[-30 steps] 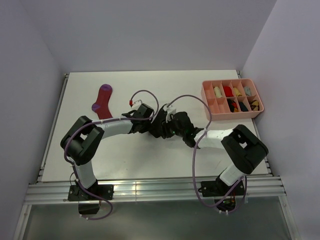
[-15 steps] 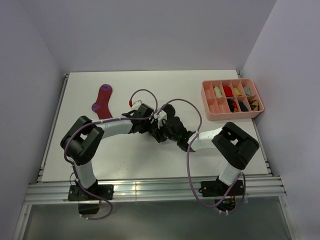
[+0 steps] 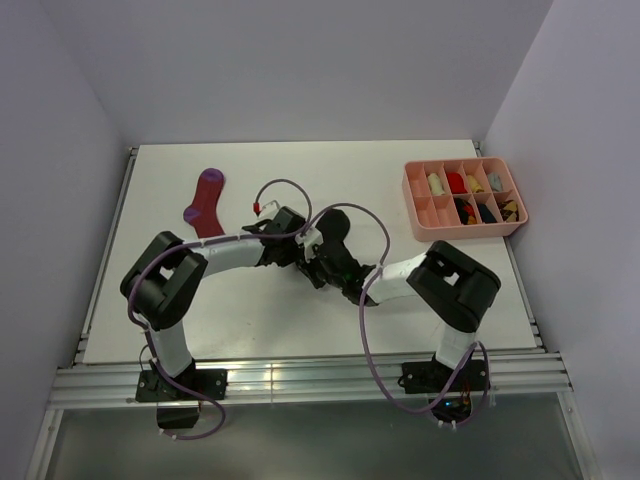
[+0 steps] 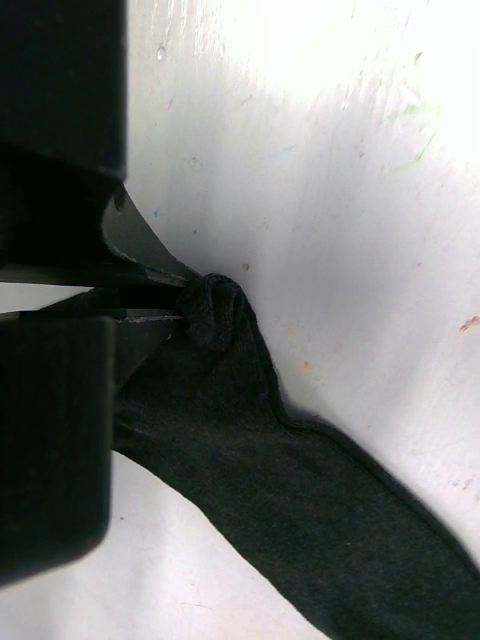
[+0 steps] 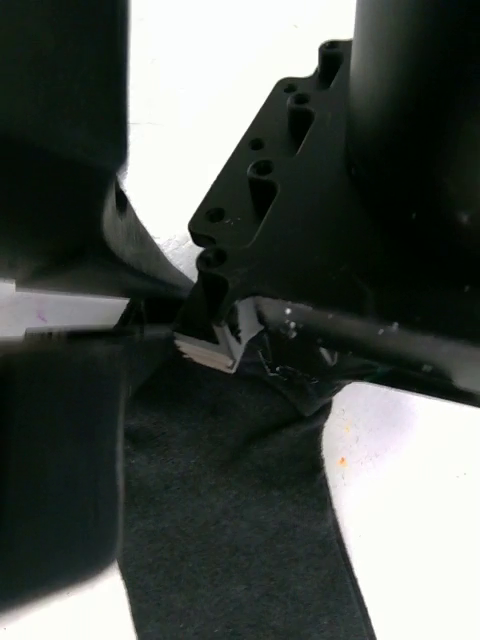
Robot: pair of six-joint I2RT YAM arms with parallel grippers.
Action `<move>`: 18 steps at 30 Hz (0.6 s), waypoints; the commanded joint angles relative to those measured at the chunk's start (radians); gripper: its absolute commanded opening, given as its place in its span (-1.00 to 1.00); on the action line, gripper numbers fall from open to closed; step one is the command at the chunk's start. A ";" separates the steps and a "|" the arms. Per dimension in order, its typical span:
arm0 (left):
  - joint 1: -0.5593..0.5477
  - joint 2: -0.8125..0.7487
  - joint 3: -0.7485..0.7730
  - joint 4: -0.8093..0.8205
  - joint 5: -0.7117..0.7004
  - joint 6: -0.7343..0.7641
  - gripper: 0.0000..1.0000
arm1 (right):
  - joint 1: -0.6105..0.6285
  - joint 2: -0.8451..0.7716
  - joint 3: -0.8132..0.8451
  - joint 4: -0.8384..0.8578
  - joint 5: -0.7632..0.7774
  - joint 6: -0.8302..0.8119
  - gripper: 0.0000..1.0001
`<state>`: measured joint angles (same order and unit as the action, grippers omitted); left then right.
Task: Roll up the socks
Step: Roll the sock at the center of the board.
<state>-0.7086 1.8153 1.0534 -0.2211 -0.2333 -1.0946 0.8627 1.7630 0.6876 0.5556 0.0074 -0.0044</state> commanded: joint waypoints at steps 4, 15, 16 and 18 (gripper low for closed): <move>-0.017 0.009 -0.018 -0.083 -0.015 -0.053 -0.95 | 0.033 0.033 0.070 -0.100 0.078 0.044 -1.00; 0.023 -0.204 -0.196 0.020 -0.095 -0.205 -0.28 | -0.119 -0.023 0.024 -0.111 -0.242 0.391 -1.00; 0.023 -0.220 -0.208 0.041 -0.098 -0.226 -0.26 | -0.154 -0.020 0.015 -0.074 -0.307 0.424 -1.00; 0.023 -0.263 -0.248 0.074 -0.101 -0.240 -0.18 | -0.188 -0.007 -0.022 -0.014 -0.375 0.516 -1.00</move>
<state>-0.6849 1.6279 0.8436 -0.1944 -0.2886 -1.2705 0.7296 1.7634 0.7166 0.4889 -0.2321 0.3370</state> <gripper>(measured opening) 0.388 0.160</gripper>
